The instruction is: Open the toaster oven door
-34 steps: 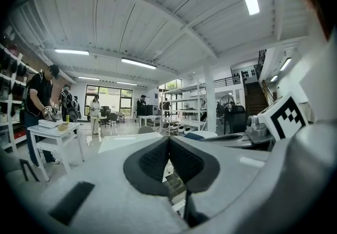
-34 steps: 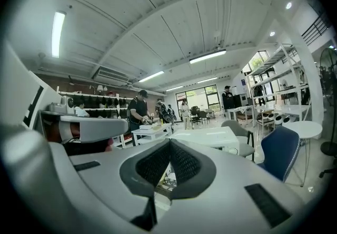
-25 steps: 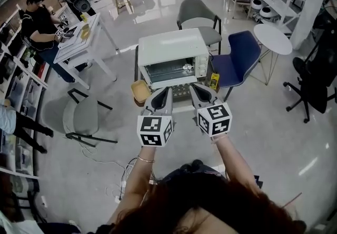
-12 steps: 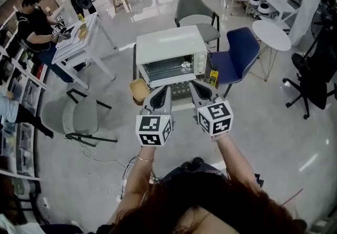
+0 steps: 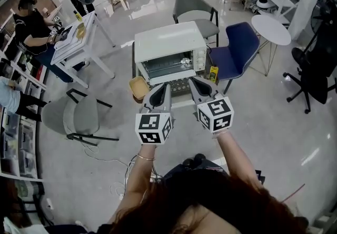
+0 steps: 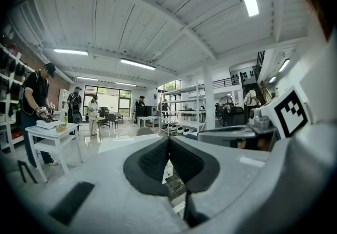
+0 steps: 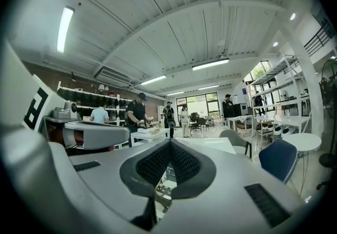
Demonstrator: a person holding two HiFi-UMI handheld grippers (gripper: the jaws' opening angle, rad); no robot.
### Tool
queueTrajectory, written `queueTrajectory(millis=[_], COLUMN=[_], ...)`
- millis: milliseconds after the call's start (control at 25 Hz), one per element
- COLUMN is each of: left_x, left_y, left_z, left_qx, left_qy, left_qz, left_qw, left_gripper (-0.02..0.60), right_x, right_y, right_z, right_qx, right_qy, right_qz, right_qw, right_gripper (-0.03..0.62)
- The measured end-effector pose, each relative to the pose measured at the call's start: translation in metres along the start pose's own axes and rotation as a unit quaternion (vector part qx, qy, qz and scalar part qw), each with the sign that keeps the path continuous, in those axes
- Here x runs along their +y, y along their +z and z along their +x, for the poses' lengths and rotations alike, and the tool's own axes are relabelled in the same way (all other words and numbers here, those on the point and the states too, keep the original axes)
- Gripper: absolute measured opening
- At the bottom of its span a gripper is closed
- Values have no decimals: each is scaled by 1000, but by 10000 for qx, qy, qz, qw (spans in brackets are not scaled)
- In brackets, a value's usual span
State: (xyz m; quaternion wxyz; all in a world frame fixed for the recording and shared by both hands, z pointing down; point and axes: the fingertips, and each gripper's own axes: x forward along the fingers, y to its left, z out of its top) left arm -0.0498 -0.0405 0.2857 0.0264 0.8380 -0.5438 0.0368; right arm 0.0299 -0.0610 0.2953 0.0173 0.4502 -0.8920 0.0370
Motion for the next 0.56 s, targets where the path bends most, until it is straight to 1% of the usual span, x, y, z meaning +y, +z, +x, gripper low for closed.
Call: queueTrajectory(millis=[560], left_x=[7], left_y=[-9], left_z=[3], left_qx=[83], left_qy=[28], left_qz=[-74], left_qw=[9999], left_gripper=[14], right_x=[-1], right_y=[-6], right_z=[7], right_qx=[55], right_qy=[-13], right_qz=[66], right_qw=[10000], right_gripper=[0])
